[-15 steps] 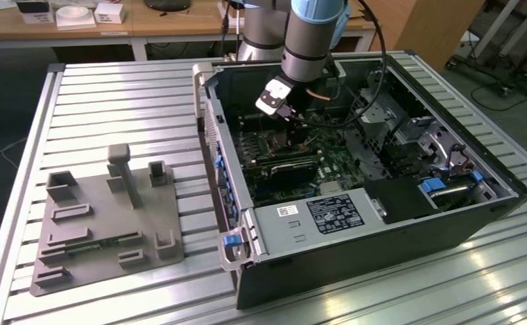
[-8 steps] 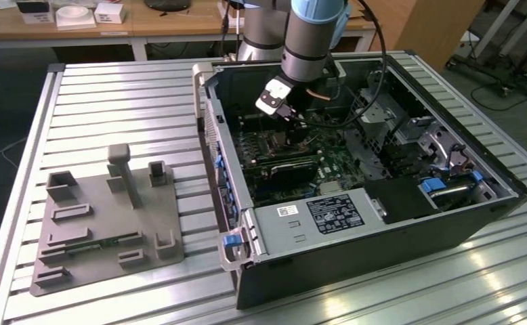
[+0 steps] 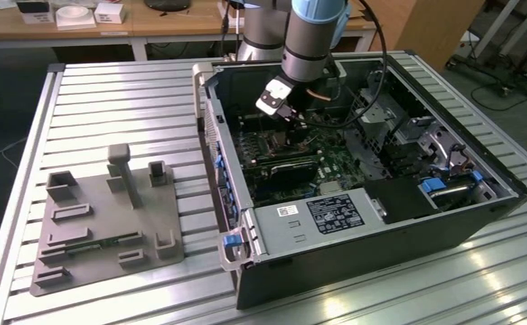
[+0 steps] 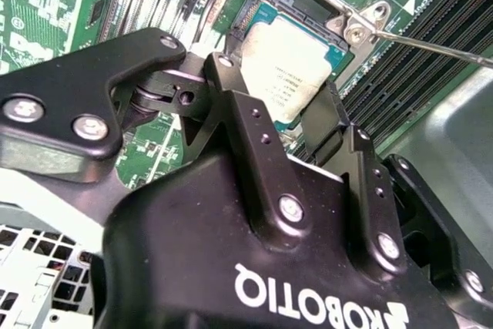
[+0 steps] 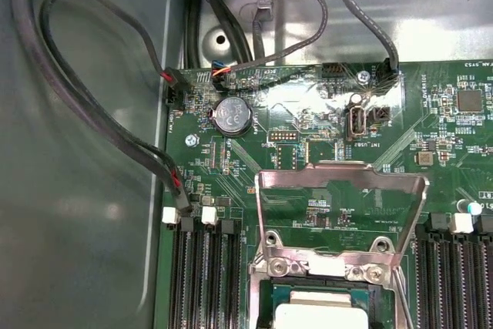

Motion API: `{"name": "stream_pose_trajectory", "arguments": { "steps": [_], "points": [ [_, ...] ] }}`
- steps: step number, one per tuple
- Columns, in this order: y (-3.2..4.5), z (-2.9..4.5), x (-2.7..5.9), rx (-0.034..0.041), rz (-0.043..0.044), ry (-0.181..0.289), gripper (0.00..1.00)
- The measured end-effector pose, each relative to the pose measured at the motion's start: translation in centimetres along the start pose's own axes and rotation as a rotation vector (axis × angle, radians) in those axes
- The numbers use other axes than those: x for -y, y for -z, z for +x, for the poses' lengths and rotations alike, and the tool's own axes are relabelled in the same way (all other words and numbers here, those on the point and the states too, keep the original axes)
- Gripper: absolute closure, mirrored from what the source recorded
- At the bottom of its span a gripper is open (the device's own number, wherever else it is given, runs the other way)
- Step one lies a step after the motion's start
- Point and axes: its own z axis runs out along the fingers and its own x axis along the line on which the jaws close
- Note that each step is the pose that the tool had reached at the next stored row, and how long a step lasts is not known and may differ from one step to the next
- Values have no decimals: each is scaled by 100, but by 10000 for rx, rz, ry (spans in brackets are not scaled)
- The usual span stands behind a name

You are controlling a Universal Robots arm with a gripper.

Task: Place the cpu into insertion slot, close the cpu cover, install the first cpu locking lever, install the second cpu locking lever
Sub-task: 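Place the cpu into insertion slot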

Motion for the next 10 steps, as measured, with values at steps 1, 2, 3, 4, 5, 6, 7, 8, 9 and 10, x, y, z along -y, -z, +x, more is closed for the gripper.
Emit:
{"name": "stream_pose_trajectory", "arguments": {
  "steps": [1,2,3,4,5,6,7,8,9,10],
  "points": [
    [1,0,0,12,0,2,46],
    [2,0,-1,34,1,2,46],
    [5,1,0,83,2,1,46],
    [5,0,0,151,2,1,46],
    [4,0,0,207,2,1,46],
    [4,0,0,225,3,2,46],
    [5,0,0,227,3,3,46],
    [5,0,0,230,4,2,46],
    [5,0,0,262,4,1,46],
    [5,0,0,293,4,1,46]
  ]
}}
